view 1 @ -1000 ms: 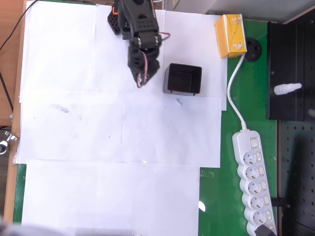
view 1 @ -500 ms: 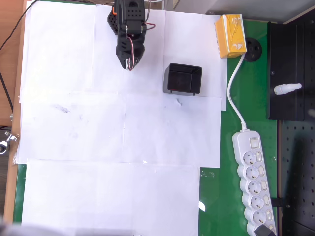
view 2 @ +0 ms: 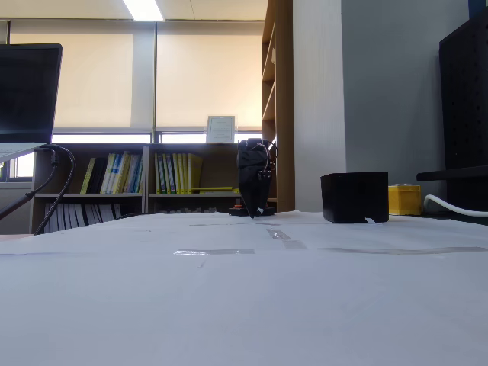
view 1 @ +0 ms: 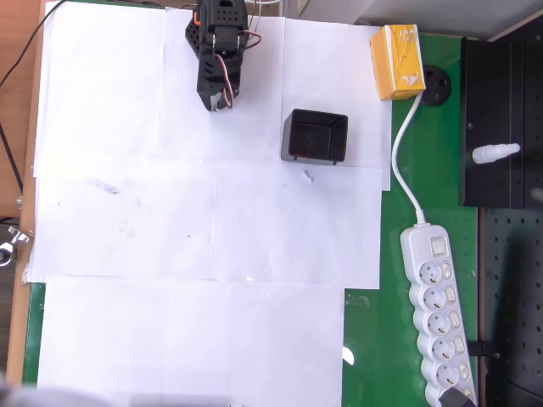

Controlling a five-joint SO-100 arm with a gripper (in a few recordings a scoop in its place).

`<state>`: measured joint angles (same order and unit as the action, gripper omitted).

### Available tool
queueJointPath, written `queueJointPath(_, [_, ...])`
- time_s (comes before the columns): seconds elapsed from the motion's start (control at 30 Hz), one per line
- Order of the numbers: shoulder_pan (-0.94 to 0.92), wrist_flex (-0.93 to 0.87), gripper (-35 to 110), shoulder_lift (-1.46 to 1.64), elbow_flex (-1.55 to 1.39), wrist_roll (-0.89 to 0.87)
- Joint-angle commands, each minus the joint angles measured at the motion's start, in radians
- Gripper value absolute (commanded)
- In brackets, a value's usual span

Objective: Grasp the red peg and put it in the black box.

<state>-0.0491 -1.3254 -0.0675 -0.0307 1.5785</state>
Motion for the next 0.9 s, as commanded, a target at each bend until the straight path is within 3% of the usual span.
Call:
queueJointPath(0.0, [-0.008,-0.067,0,-0.083,0.069,-0.014])
queueJointPath(0.87, [0.037,-0.103,0,-0.158,0.091,-0.054])
